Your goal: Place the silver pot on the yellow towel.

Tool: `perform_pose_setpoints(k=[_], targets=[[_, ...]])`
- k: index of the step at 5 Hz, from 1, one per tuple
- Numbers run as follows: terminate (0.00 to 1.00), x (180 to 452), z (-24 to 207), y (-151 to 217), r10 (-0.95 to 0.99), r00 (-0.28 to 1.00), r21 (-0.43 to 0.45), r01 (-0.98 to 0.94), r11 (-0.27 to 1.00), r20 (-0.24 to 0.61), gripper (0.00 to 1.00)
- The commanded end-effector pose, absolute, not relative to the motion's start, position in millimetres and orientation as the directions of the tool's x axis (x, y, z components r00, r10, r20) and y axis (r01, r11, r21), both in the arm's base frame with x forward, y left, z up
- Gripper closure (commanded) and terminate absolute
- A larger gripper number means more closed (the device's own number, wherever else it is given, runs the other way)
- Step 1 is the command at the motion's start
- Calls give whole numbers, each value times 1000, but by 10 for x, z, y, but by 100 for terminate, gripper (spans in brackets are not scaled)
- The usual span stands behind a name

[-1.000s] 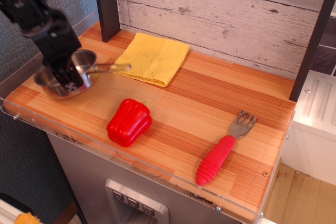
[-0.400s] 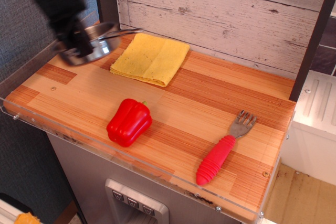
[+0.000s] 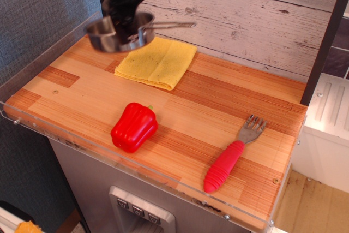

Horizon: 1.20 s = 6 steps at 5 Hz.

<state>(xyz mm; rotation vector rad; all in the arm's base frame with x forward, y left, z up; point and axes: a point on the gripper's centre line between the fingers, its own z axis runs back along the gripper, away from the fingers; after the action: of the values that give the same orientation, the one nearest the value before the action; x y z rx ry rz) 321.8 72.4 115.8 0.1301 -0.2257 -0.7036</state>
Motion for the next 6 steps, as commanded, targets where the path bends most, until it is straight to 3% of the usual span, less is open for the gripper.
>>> perform_pose_setpoints(k=[1,3,6], targets=[[0,3479,1117,684,-612,771,272,559,783,175,100],[0,3645,912,734,-603,772,290,541,790,202,100],[0,3807,848,638,-624,746,294,558,776,233,100]])
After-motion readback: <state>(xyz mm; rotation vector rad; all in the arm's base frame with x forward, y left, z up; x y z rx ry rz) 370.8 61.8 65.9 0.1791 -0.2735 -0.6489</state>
